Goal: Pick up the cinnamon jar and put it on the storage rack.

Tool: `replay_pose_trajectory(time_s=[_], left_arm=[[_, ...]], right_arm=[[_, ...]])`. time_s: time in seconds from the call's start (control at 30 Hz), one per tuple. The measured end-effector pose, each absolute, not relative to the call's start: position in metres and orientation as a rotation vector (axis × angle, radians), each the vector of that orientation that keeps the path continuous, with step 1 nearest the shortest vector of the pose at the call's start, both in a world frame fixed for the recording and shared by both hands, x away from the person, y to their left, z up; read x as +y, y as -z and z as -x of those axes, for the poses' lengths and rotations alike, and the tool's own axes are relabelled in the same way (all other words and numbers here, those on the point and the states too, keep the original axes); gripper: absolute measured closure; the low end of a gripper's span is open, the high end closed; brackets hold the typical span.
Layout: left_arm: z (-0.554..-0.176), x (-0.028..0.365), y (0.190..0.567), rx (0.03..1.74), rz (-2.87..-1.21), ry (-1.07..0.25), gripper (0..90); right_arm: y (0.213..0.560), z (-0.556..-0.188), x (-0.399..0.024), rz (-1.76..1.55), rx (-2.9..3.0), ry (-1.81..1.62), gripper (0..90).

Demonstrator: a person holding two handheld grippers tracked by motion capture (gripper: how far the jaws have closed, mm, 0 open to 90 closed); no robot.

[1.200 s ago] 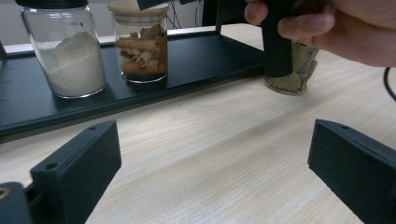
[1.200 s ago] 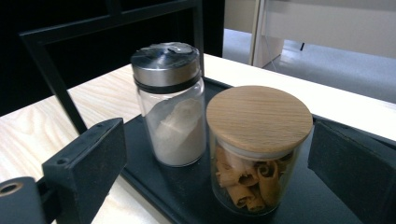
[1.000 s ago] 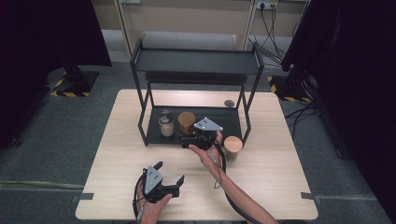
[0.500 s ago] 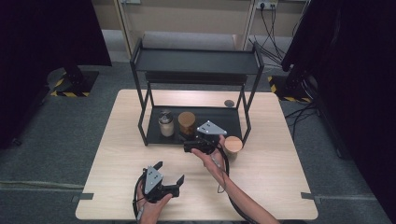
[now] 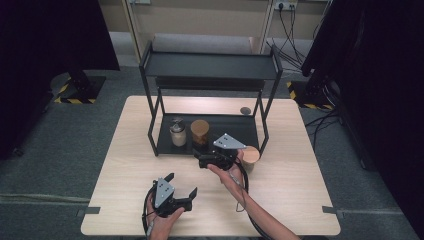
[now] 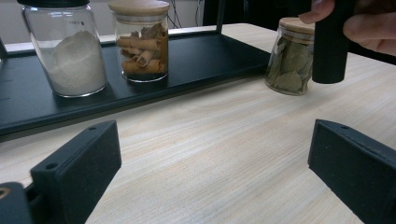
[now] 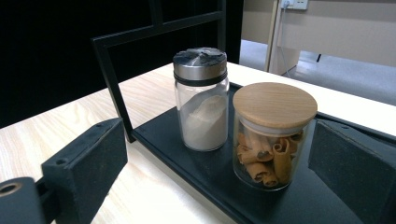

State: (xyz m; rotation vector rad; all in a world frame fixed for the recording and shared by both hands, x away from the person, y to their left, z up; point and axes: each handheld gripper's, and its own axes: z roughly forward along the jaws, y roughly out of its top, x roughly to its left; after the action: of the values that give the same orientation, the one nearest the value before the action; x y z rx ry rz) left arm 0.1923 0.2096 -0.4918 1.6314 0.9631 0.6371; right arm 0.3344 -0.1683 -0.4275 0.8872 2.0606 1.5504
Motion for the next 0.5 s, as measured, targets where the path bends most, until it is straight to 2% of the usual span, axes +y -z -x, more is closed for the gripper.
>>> replay_pose_trajectory(time_s=[0.5], left_arm=[[-0.192, 0.21, 0.492, 0.963, -1.632, -0.639, 2.2]], right_arm=[[0.434, -0.321, -0.18, -0.87, 2.081, -1.576, 4.7]])
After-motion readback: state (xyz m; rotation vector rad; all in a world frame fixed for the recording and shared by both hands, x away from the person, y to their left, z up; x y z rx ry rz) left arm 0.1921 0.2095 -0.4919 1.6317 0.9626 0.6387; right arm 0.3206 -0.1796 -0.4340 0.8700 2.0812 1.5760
